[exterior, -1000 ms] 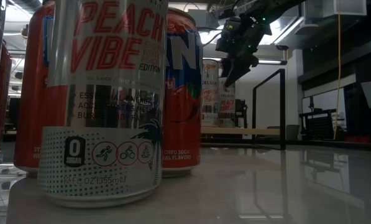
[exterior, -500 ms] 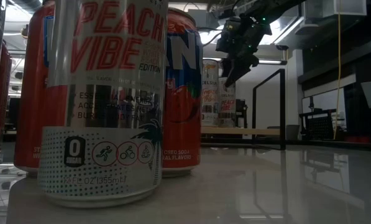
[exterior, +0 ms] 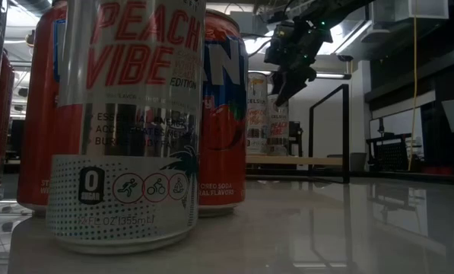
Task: Place canned beverage on shelf
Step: Put the white pink soda can onto the shelf
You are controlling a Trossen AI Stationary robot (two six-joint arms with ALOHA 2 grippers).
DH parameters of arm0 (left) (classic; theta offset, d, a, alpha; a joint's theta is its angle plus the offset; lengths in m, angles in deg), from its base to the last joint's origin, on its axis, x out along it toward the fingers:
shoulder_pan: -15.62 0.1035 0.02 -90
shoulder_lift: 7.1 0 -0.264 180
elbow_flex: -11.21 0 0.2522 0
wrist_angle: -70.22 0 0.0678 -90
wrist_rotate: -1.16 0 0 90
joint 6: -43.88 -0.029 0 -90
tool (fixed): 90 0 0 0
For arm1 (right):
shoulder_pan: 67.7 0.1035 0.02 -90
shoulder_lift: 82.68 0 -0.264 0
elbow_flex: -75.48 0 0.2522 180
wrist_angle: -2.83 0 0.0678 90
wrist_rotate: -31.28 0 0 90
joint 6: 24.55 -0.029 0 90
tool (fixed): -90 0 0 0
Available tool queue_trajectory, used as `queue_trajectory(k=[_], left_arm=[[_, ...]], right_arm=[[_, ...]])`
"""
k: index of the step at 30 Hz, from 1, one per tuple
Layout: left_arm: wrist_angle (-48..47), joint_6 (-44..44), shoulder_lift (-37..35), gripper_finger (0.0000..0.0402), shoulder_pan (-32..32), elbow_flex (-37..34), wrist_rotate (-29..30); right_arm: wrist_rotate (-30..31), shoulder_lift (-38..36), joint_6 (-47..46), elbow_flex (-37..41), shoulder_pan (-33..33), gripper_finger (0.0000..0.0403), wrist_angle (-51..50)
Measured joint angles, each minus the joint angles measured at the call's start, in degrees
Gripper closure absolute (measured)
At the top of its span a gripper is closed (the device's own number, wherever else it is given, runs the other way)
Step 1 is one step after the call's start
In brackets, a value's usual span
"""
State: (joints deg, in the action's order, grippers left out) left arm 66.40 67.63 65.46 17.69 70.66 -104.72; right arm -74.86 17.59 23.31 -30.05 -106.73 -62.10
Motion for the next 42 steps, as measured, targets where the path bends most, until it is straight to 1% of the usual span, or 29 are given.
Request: queue_trajectory(k=[7,42], left_arm=[[0.00,-0.29,0.00,0.0061,-0.02,0.00,2.11],[0.00,-0.31,0.00,0.0061,0.00,0.02,2.17]], right_arm=[[0.00,0.00,0.00,0.00,0.00,0.0102,0.04],[0.02,0.00,0.00,0.02,0.00,0.0102,0.50]])
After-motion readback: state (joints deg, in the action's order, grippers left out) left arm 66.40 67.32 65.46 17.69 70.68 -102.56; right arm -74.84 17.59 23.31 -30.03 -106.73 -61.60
